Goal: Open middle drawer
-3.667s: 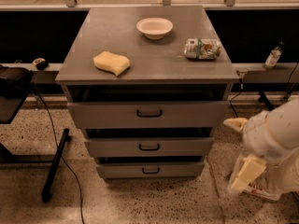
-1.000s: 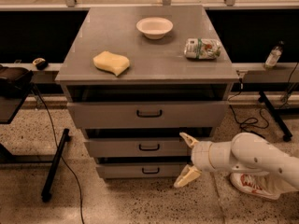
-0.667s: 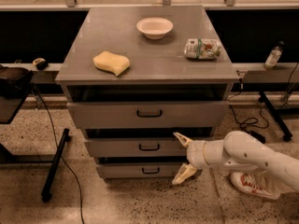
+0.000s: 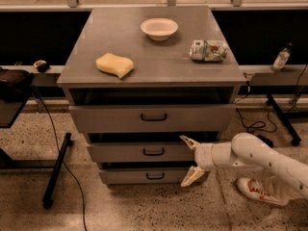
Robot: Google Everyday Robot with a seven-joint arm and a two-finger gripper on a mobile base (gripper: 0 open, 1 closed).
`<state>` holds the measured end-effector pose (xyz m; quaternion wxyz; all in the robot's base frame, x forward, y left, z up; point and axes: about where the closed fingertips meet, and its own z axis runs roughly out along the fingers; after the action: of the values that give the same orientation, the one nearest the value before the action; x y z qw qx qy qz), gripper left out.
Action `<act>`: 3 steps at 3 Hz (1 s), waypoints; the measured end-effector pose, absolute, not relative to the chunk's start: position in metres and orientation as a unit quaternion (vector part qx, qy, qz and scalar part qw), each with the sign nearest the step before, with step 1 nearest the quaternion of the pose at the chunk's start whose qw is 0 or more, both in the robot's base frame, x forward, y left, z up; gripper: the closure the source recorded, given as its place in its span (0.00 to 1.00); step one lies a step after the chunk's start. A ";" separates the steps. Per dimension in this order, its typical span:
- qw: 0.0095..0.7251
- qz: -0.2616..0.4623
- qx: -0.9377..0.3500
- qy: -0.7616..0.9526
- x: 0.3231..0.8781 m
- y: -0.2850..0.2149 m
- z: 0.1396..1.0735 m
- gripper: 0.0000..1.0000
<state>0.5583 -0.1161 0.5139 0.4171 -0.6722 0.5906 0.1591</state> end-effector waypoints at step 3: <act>0.341 0.025 -0.725 0.598 0.614 -0.151 0.510 0.00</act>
Offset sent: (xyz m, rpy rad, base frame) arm 0.0982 -0.0777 0.0048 -0.4824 -0.1443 -0.0960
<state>0.6143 -0.1509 0.5100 0.3414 -0.7249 0.5977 0.0251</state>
